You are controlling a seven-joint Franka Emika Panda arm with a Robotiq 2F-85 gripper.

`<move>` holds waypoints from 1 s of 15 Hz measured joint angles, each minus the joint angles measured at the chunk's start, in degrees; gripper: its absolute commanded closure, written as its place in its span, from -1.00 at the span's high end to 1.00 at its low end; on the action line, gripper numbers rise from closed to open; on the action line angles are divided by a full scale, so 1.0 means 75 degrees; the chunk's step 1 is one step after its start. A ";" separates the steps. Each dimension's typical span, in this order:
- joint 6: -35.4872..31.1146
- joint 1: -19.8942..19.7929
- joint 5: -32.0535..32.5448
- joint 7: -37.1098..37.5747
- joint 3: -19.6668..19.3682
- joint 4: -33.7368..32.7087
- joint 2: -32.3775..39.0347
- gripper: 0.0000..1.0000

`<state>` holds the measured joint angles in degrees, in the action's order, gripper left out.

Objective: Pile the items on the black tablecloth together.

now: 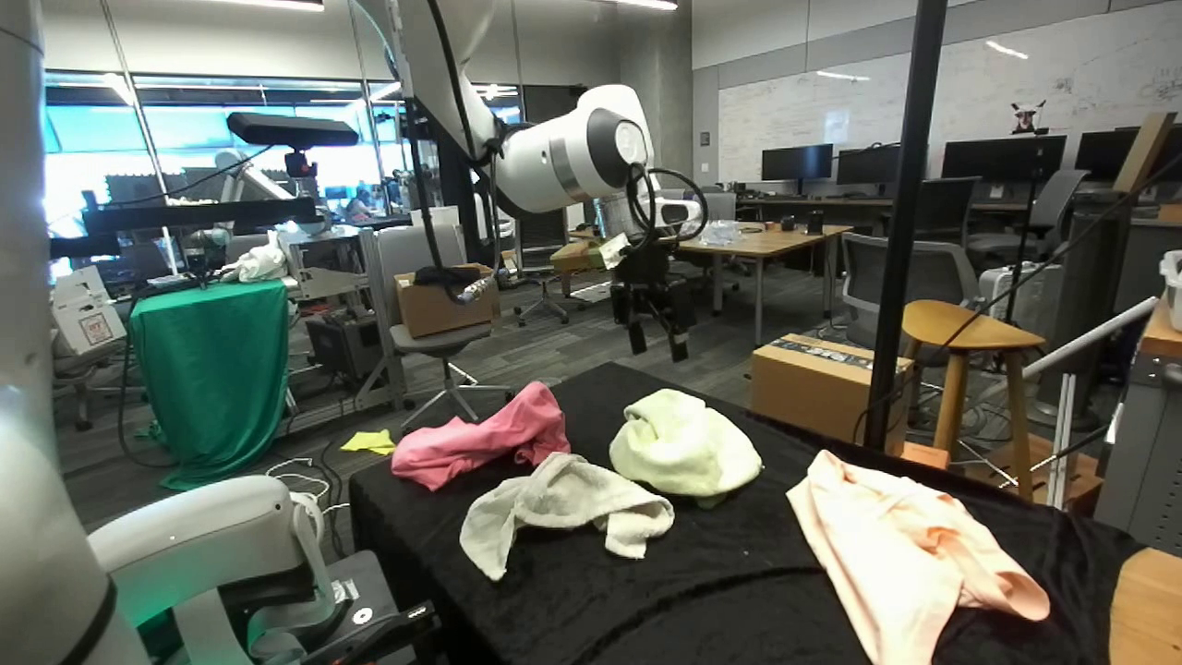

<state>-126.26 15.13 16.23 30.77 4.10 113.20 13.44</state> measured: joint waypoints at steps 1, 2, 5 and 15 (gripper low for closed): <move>-0.0044 -0.0109 -0.0064 -0.0005 -0.0015 0.0082 -0.0091 1.00; -0.0087 -0.0230 -0.0164 -0.0040 -0.0034 0.0165 -0.0181 1.00; -0.0234 -0.0671 -0.0487 -0.0579 -0.0144 0.0376 -0.0403 1.00; -0.0152 -0.2295 -0.1793 -0.5688 -0.0394 0.0164 -0.0022 1.00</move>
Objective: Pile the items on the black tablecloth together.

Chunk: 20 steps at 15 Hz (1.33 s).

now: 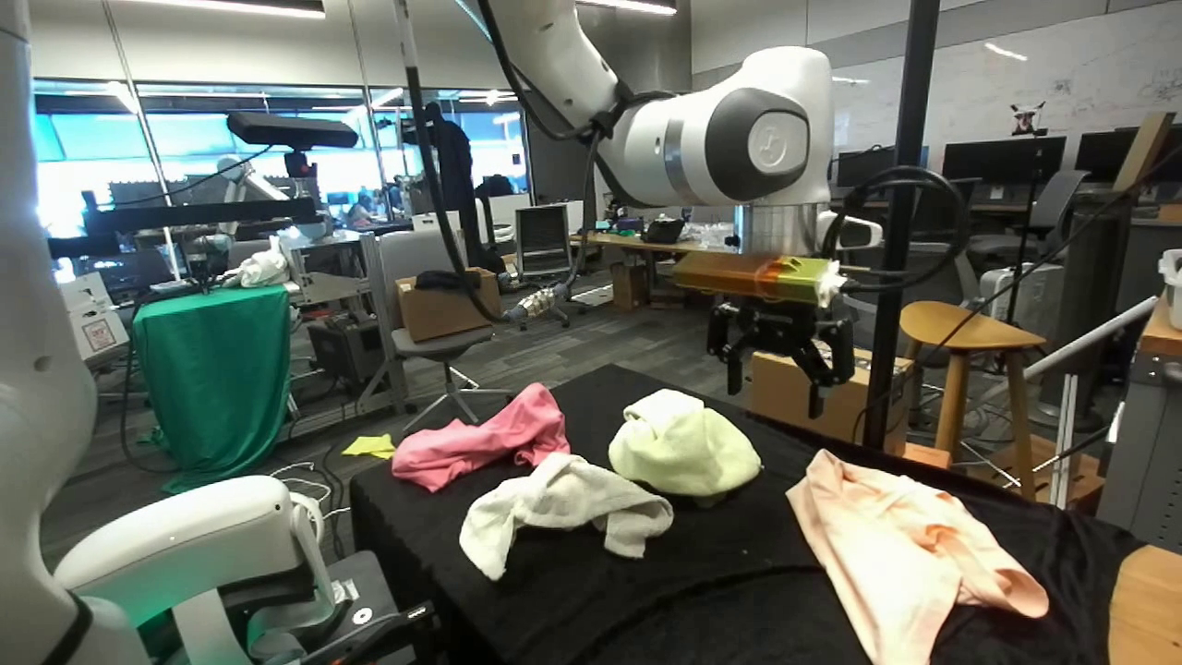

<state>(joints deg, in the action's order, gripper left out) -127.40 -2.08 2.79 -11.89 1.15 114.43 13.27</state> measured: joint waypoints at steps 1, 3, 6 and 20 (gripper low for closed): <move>0.0000 -0.0078 -0.0010 -0.0300 0.0000 -0.0063 0.0139 1.00; 0.0001 -0.0187 -0.0067 -0.0877 0.0006 -0.0224 0.0457 1.00; 0.0068 -0.0322 -0.0321 -0.1703 0.0065 -0.0580 0.0986 1.00; -0.0474 -0.0619 -0.0749 -0.2493 0.0369 -0.2639 0.3278 1.00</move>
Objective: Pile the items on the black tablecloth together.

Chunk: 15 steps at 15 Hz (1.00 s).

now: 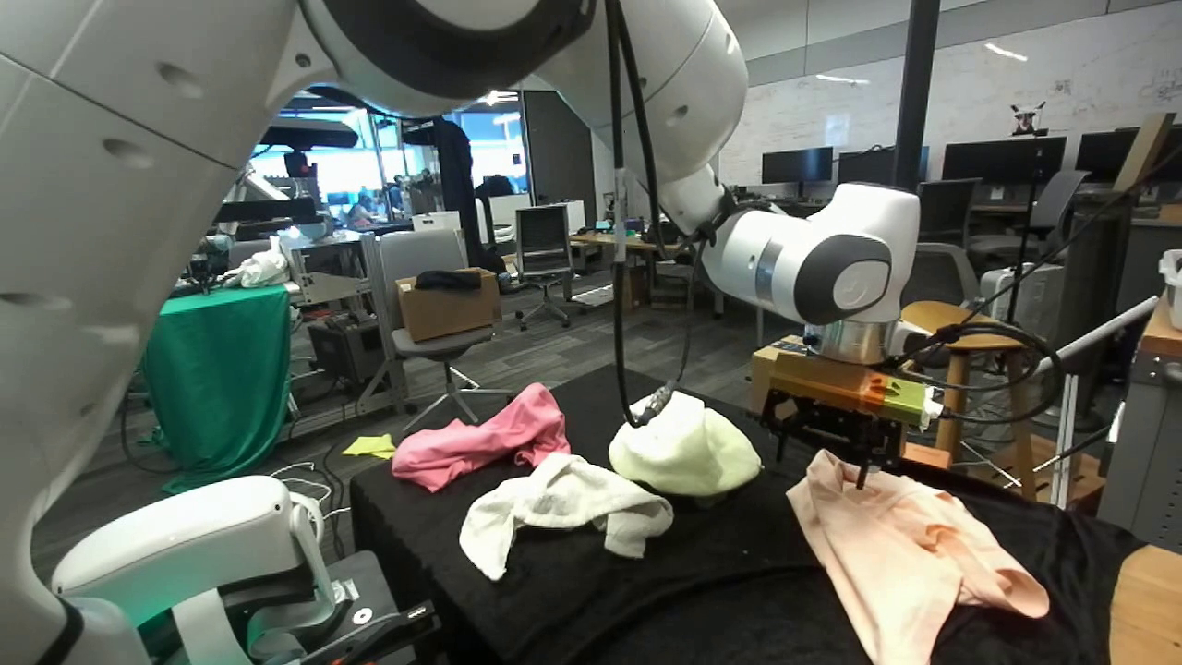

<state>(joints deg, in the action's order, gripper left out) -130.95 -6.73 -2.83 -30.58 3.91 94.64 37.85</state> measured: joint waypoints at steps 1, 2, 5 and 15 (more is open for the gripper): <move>-0.0253 0.0000 0.0068 0.0023 -0.0006 -0.0122 0.0139 1.00; -0.0524 0.0000 0.0136 0.0046 -0.0012 -0.0226 0.0264 1.00; -0.1137 0.0008 0.0481 0.0144 -0.0039 -0.0489 0.0557 1.00; -0.1281 -0.0002 0.0947 0.0583 -0.0192 -0.0857 0.0948 1.00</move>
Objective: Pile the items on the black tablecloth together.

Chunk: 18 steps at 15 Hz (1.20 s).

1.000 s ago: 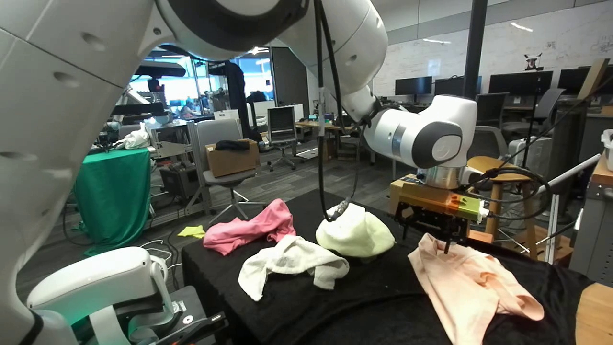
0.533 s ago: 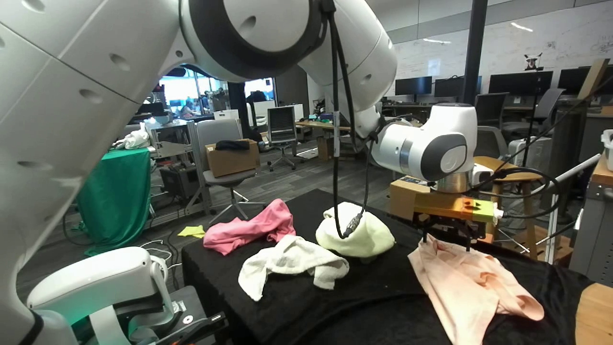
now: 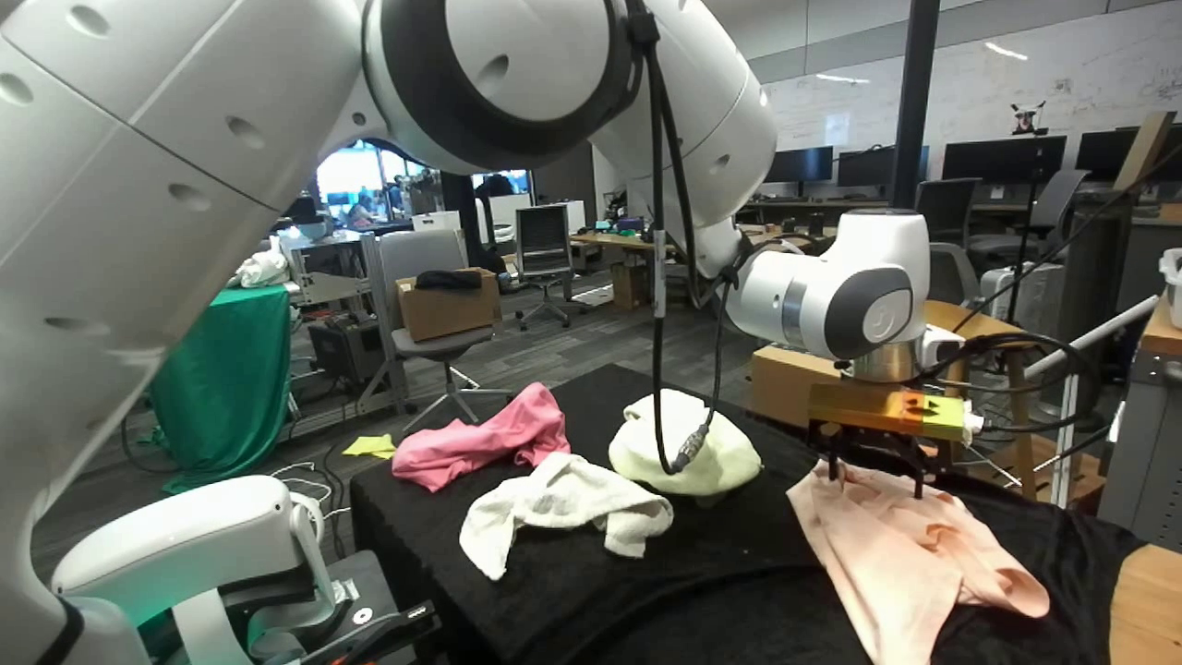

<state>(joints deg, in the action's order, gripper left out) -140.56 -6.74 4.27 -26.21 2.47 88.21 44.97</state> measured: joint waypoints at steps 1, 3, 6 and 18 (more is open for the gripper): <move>0.0088 -0.0007 -0.0003 0.0044 0.0000 -0.0013 0.0000 1.00; 0.0349 -0.0032 -0.0034 0.0120 0.0005 -0.0066 0.0000 1.00; 0.1176 -0.0154 -0.0187 0.0109 0.0103 -0.0242 -0.0006 1.00; 0.2912 -0.0419 -0.0814 -0.0305 0.0447 -0.0663 0.0021 1.00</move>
<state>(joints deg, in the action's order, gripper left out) -118.72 -9.88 -1.83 -28.50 5.83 83.23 45.12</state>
